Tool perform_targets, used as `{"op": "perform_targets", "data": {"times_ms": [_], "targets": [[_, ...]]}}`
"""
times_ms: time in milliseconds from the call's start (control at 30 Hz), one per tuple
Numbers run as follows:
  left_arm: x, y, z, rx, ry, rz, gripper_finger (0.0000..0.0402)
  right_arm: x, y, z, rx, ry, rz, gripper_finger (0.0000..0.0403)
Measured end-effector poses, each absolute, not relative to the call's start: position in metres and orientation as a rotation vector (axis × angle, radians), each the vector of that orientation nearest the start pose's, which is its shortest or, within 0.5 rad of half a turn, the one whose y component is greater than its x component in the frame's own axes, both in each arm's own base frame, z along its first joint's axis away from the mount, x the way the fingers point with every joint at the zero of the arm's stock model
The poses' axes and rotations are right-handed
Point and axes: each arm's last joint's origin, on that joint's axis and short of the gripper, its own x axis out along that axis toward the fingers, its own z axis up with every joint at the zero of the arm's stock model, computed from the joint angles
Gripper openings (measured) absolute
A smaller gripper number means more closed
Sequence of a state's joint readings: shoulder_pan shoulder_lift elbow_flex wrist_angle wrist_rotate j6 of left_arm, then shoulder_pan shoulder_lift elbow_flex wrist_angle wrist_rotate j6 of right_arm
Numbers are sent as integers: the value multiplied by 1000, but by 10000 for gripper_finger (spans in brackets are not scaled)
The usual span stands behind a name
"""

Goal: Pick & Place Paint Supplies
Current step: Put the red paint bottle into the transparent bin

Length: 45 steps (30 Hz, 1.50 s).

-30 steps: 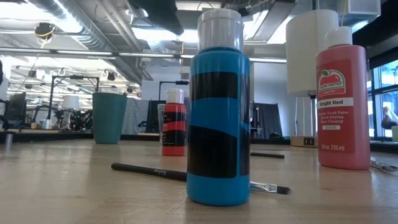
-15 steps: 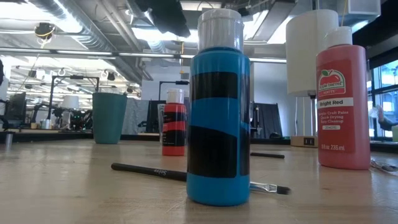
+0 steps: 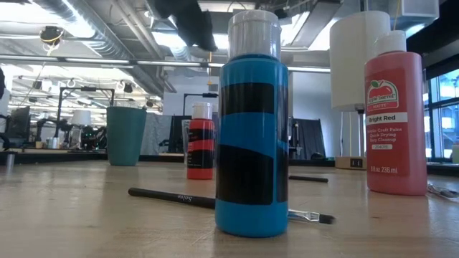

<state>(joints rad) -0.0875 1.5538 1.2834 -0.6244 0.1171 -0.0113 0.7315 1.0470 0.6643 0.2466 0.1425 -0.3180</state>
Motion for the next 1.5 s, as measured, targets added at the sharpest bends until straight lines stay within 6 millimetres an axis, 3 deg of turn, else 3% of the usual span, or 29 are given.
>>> {"op": "perform_targets", "data": {"times_ms": [167, 433, 833, 1000, 1233, 1500], "targets": [[335, -35, 268, 74, 942, -267, 293, 176, 153, 283, -366, 32, 603, 140], [344, -37, 252, 47, 983, -238, 297, 176, 153, 283, -364, 36, 601, 140], [350, -36, 247, 44, 969, -180, 297, 176, 153, 283, -365, 37, 600, 140], [348, -36, 246, -77, 999, -103, 297, 177, 152, 283, -365, 37, 599, 140], [346, -32, 244, -21, 1024, 19, 297, 177, 152, 282, -368, 44, 599, 140], [344, -33, 242, 44, 1050, 17, 297, 177, 152, 282, -368, 44, 599, 140]]}}
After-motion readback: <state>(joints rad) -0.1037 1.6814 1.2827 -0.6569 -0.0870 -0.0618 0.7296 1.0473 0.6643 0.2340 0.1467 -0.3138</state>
